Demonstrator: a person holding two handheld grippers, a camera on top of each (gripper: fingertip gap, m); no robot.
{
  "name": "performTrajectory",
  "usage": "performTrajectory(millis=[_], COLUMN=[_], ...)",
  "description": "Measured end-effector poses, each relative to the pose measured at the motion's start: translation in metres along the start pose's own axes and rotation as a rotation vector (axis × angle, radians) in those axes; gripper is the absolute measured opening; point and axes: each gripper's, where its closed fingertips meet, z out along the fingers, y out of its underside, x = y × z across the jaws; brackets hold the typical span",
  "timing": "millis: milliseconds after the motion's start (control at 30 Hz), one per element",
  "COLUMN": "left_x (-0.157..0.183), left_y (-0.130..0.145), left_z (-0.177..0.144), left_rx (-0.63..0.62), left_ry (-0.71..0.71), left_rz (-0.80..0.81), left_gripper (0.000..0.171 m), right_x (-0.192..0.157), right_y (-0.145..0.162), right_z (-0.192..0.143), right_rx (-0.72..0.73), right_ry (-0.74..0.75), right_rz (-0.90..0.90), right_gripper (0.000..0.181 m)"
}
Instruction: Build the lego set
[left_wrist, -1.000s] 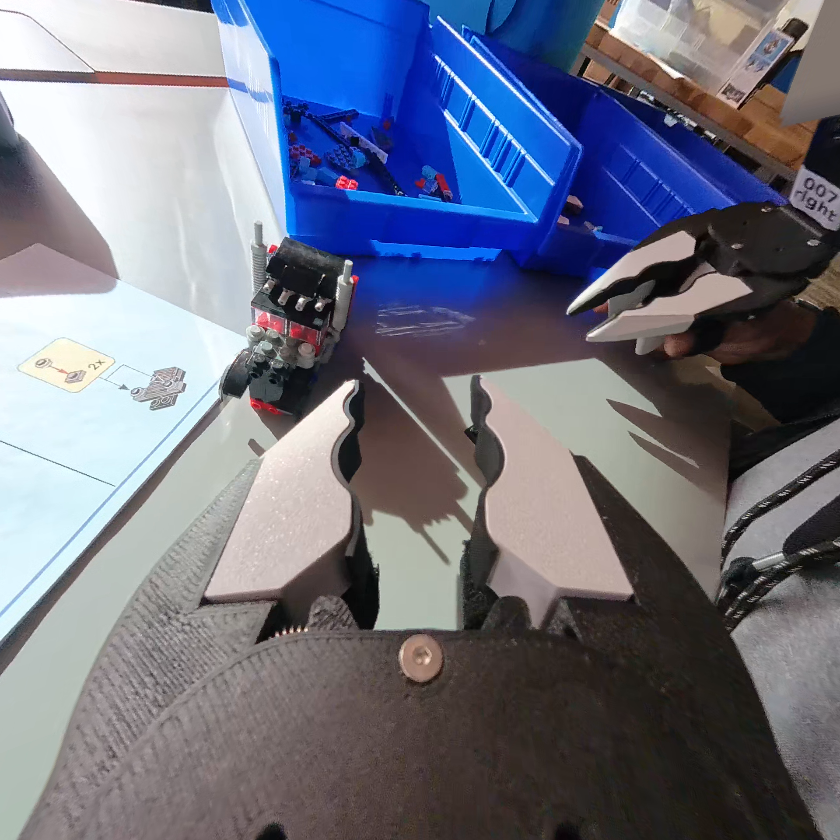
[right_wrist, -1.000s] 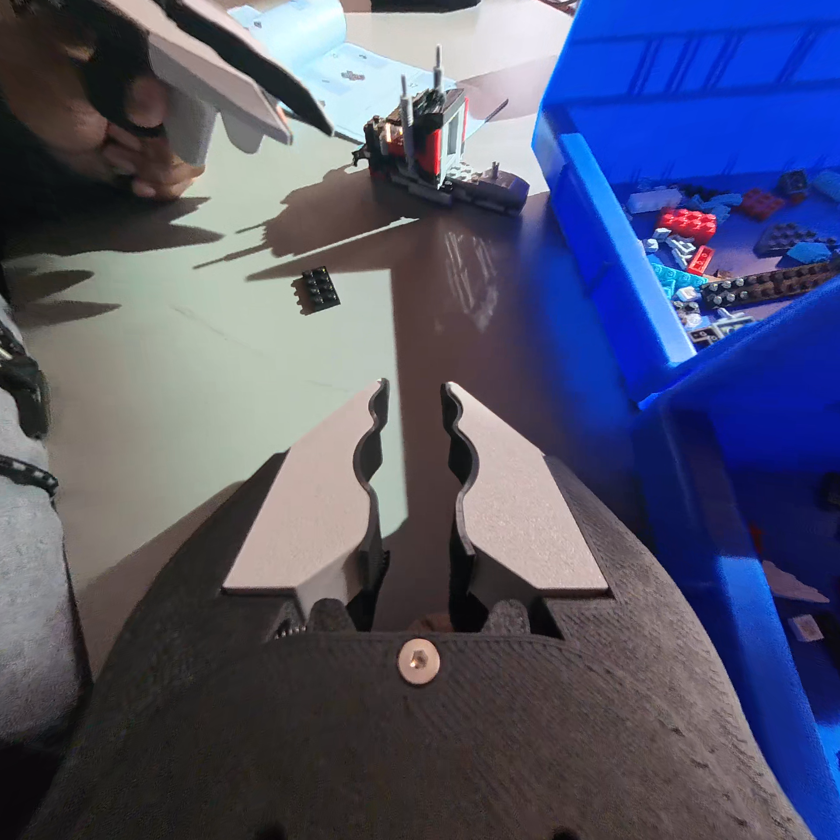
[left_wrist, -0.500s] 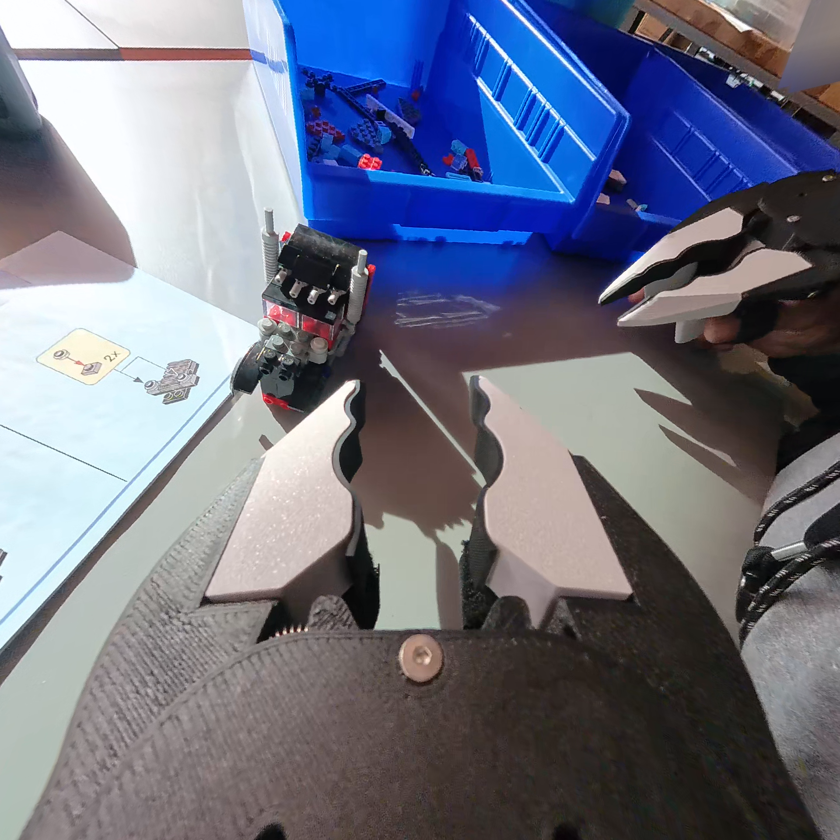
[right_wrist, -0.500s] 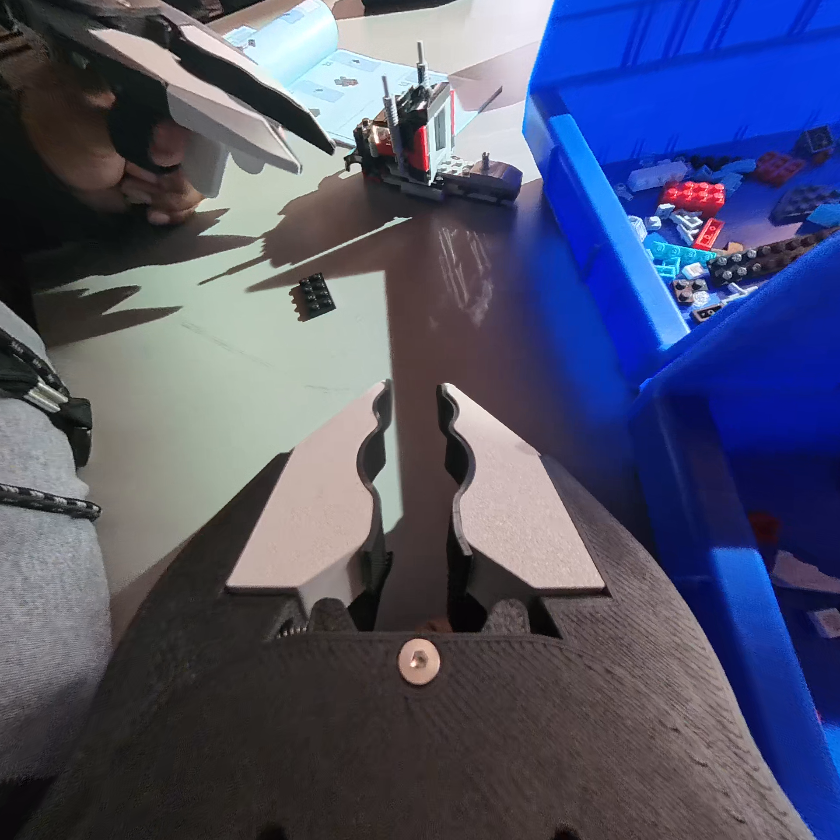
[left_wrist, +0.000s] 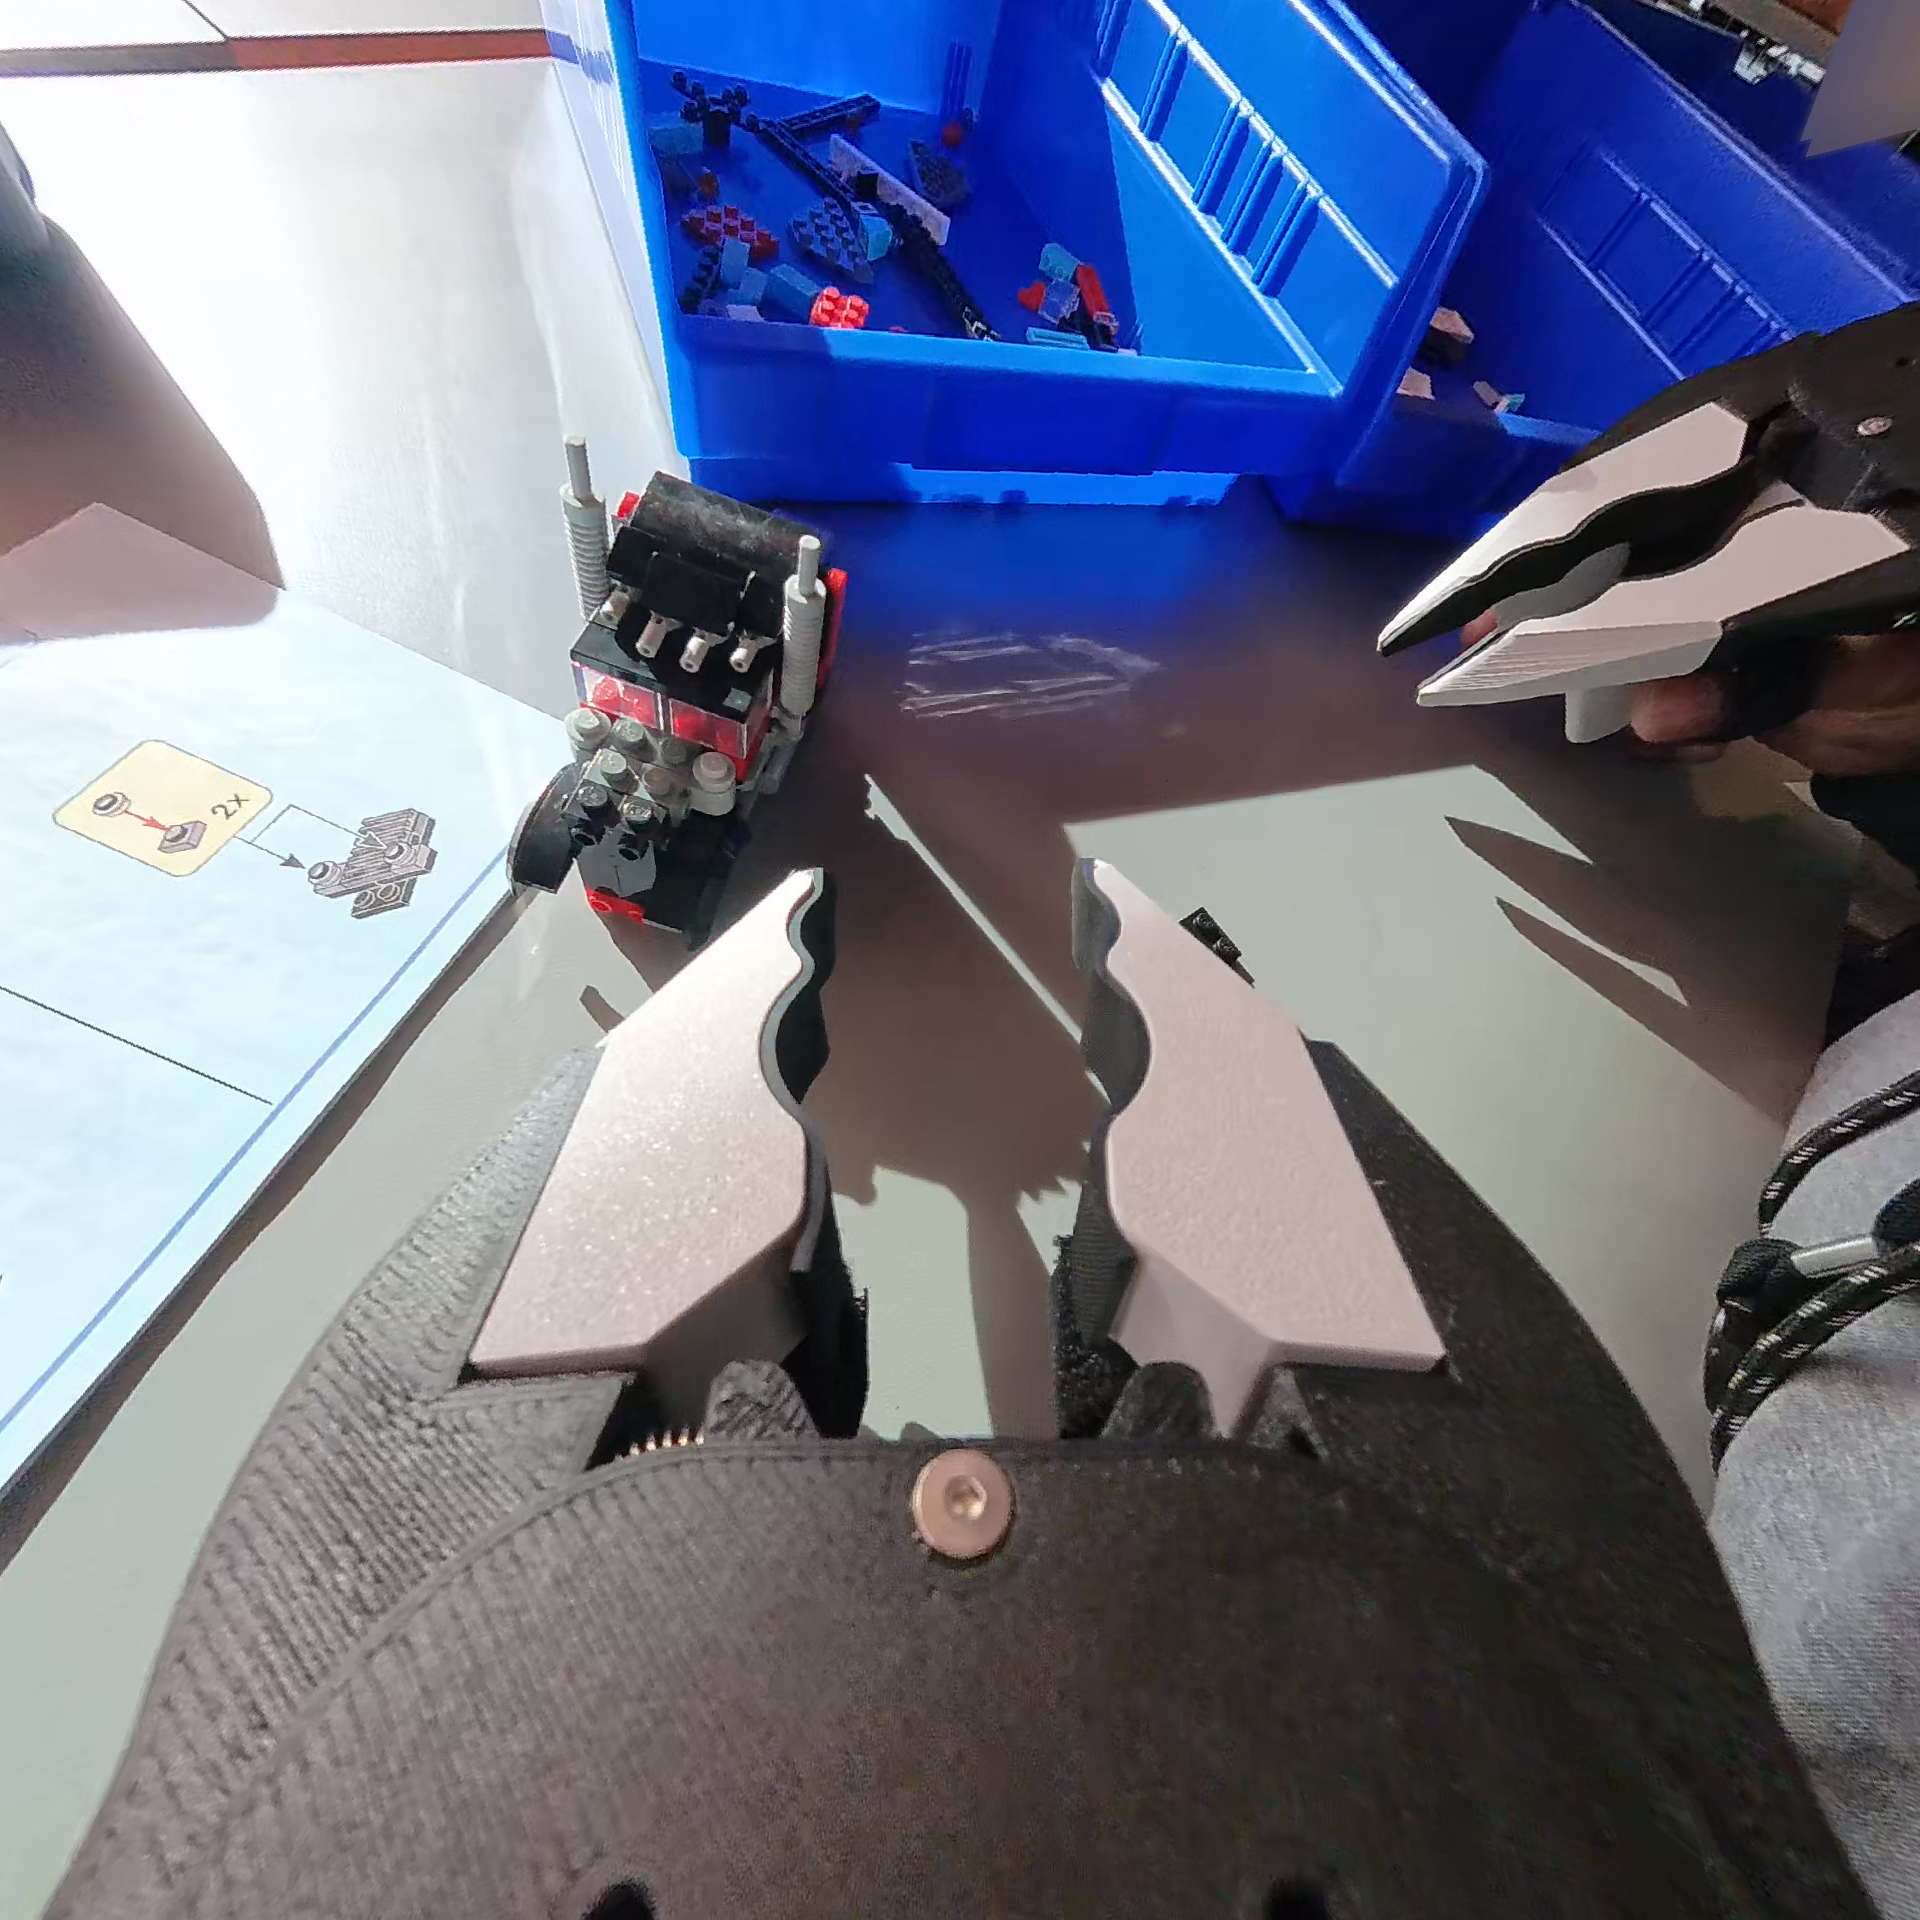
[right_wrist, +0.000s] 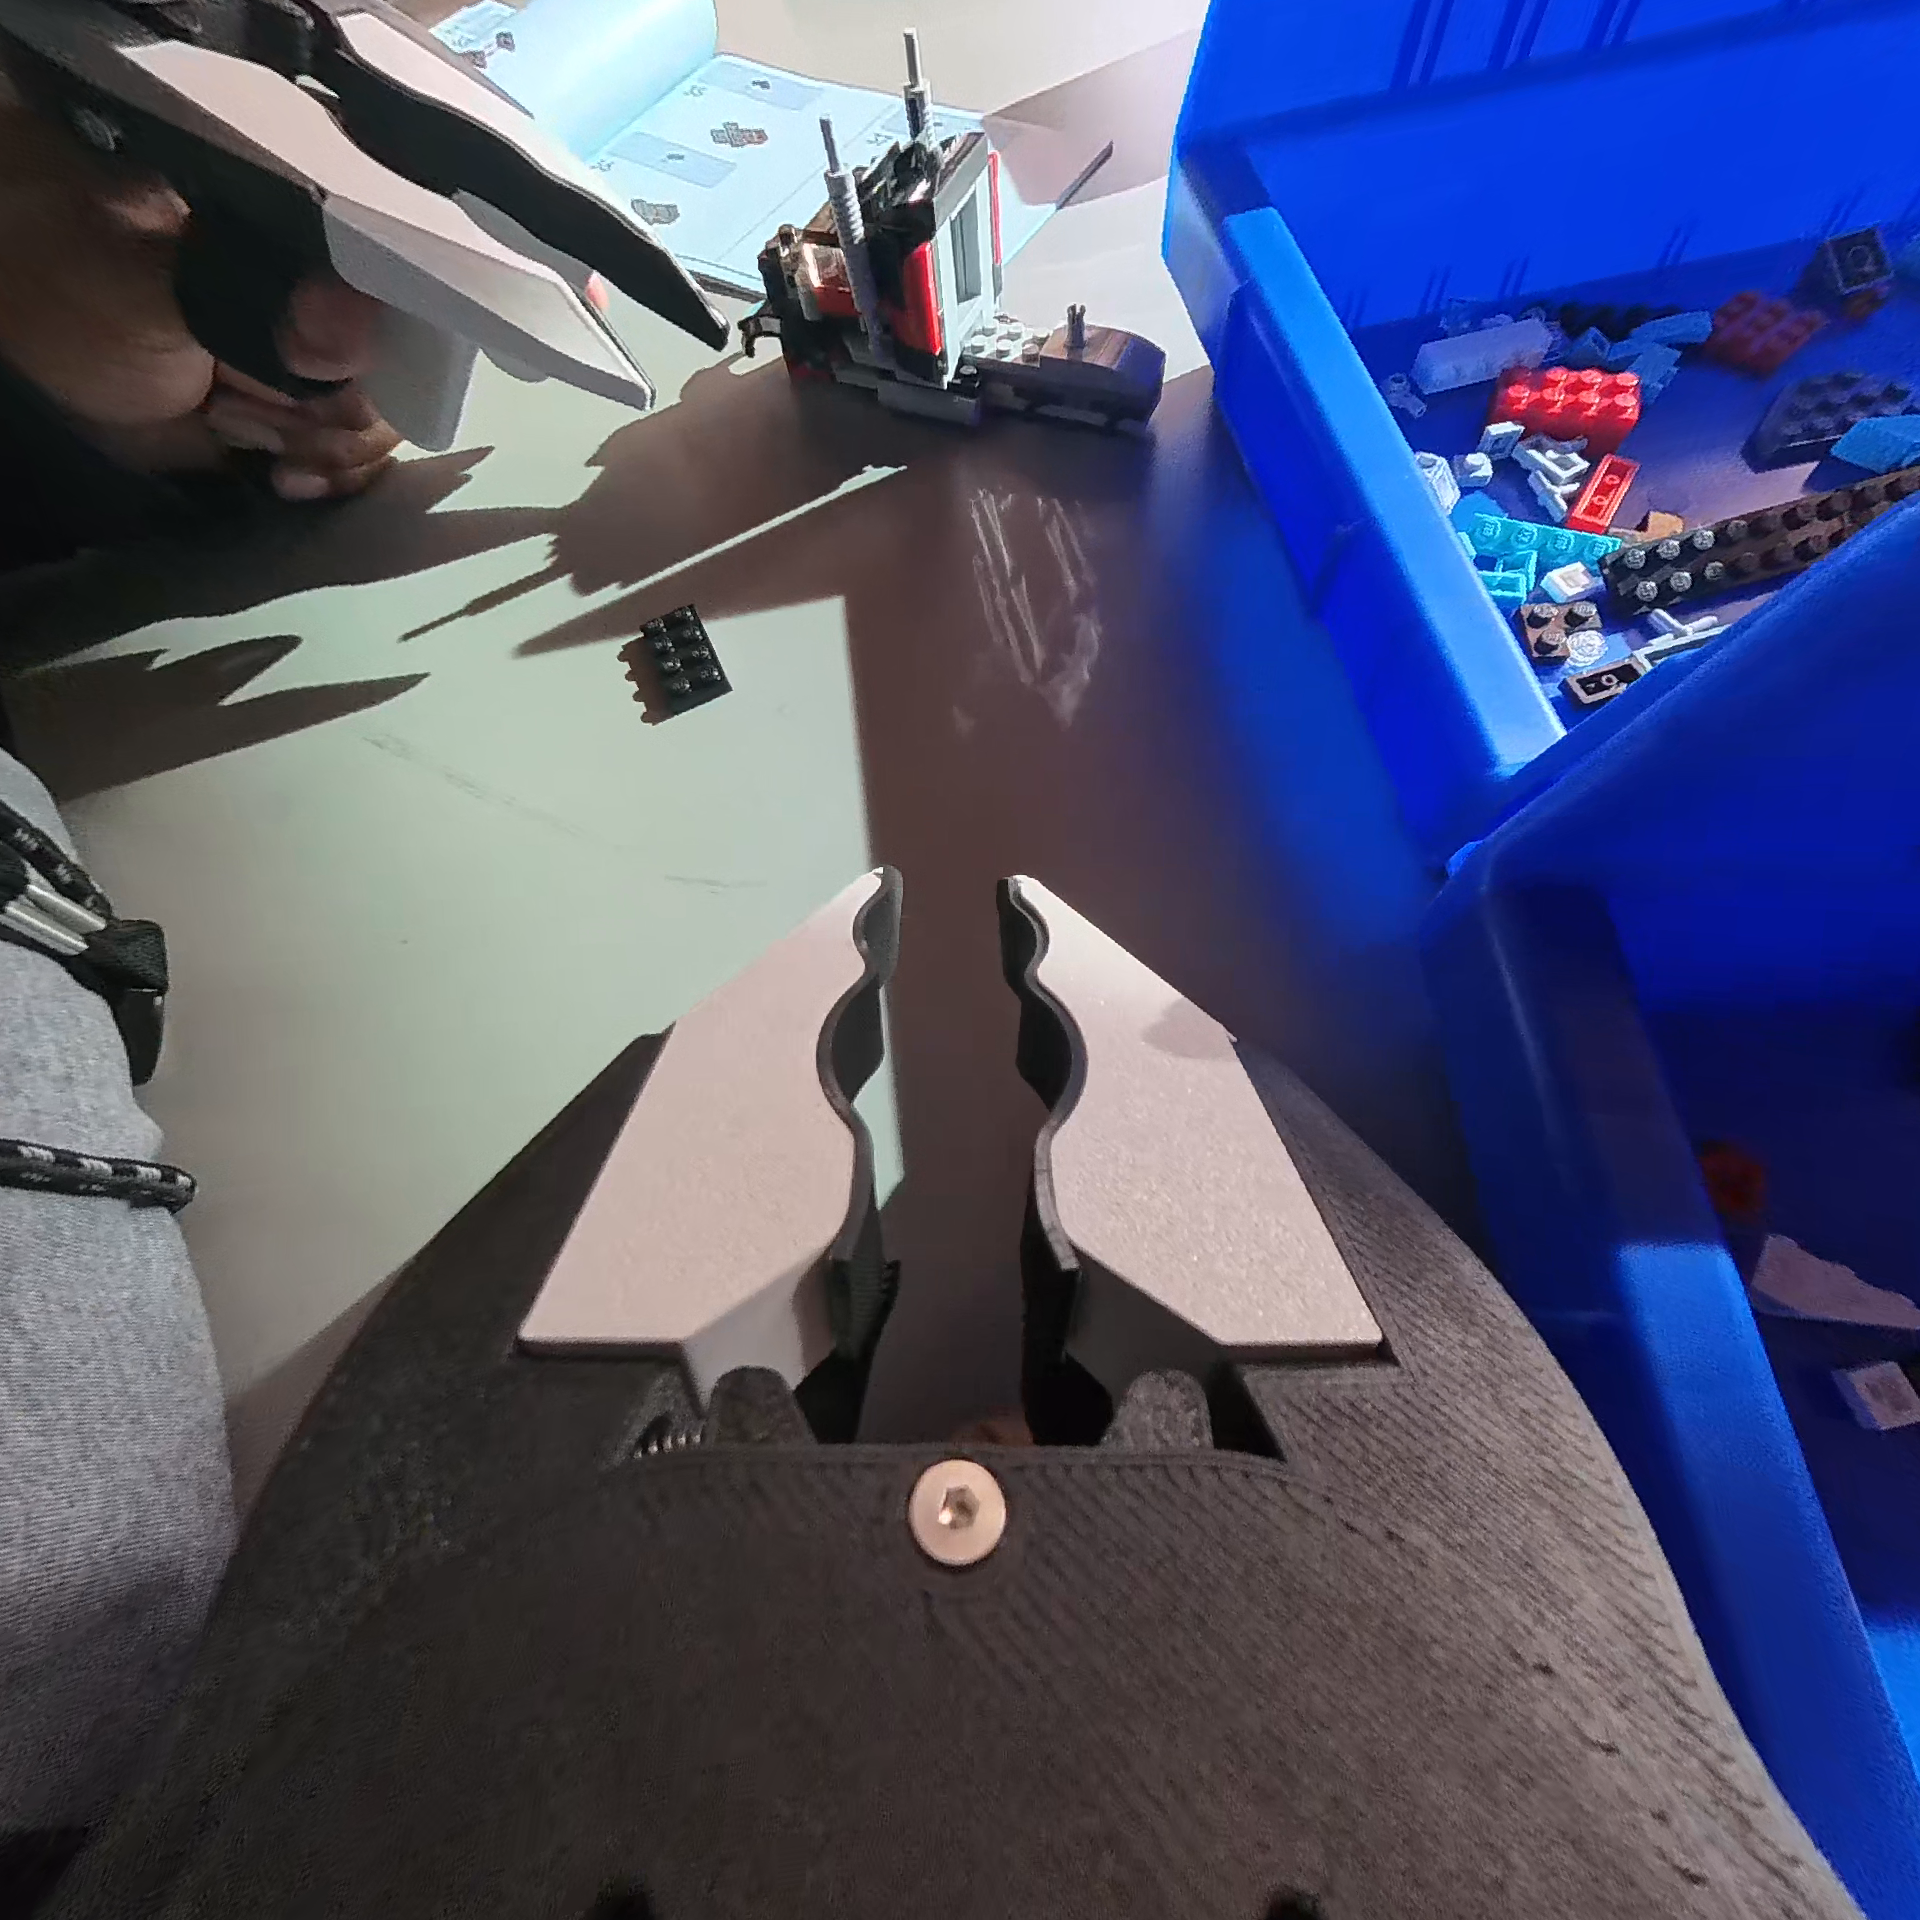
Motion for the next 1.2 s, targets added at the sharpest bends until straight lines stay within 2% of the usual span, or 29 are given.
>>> performTrajectory(millis=[267,800,1200], left_x=[0.000,-0.003,-0.007], left_y=[0.000,0.003,0.008], left_z=[0.001,0.004,0.008], left_rx=[-0.006,-0.034,-0.073], left_ry=[0.007,-0.043,-0.092], left_rz=[-0.012,0.013,0.034], left_gripper=[0.047,0.047,0.047], right_x=[0.000,0.008,0.009], right_y=[-0.002,0.004,0.002], right_z=[-0.008,-0.042,-0.046], right_rx=[0.039,0.129,0.155], right_ry=[-0.024,-0.034,-0.056], right_rz=[0.050,0.117,0.145], right_gripper=[0.029,0.028,0.028])
